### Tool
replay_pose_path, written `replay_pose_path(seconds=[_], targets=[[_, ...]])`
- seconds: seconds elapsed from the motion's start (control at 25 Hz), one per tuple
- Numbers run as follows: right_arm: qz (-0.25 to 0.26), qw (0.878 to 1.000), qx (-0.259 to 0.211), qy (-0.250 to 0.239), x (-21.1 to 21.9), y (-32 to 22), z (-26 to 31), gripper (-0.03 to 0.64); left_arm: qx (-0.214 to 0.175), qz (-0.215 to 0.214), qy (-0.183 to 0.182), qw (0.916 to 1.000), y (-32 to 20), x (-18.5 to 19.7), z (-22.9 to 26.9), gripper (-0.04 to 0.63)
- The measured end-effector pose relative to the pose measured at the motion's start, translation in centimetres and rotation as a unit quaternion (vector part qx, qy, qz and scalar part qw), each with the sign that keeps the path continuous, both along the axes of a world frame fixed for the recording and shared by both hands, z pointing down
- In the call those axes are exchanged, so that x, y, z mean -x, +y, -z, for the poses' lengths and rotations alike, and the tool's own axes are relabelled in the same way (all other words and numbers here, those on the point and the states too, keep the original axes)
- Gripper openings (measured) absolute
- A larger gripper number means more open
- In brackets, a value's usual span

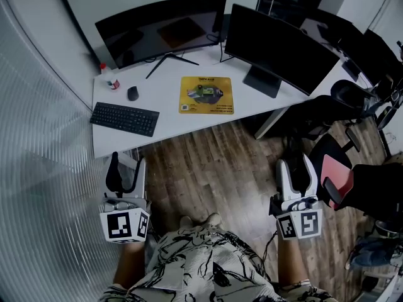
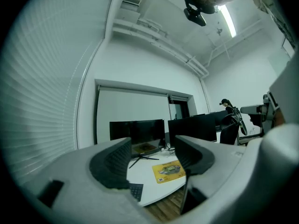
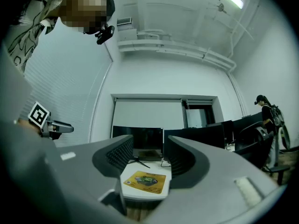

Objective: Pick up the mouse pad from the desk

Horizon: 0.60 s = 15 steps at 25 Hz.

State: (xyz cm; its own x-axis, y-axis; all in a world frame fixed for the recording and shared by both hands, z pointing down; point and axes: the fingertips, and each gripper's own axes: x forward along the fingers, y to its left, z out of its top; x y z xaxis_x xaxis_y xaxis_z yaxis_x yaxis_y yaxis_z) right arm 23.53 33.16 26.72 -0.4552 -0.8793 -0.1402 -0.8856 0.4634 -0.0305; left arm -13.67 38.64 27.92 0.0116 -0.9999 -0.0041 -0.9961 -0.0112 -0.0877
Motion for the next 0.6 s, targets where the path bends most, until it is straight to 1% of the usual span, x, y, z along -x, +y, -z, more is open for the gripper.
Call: replay_pose_path(seconds=[0.08, 0.2, 0.24, 0.36, 0.6], targets=[[0.004, 1.000, 0.003, -0.004, -0.3, -0.3, -0.2, 0.270, 0.002, 0.005, 0.004, 1.0000, -0.1, -0.2, -0.1, 0.355], [0.005, 1.000, 0.003, -0.010, -1.3, -0.8, -0.5, 0.361, -0.002, 0.019, 0.009, 0.9998, -0.1, -0.6, 0.0, 0.427], [0.005, 1.000, 0.003, -0.011, -1.7, -0.9, -0.6, 0.382, -0.002, 0.023, 0.010, 0.9997, -0.1, -0.9, 0.0, 0.450], [0.009, 1.000, 0.006, -0.012, -2.7, -1.3, -0.9, 0.407, 0.000, 0.031, 0.014, 0.9994, -0.1, -1.9, 0.0, 0.482], [0.015, 1.000, 0.008, -0.014, -4.2, -2.0, -1.4, 0.416, 0.007, 0.039, 0.017, 0.9991, -0.1, -3.6, -0.3, 0.509]])
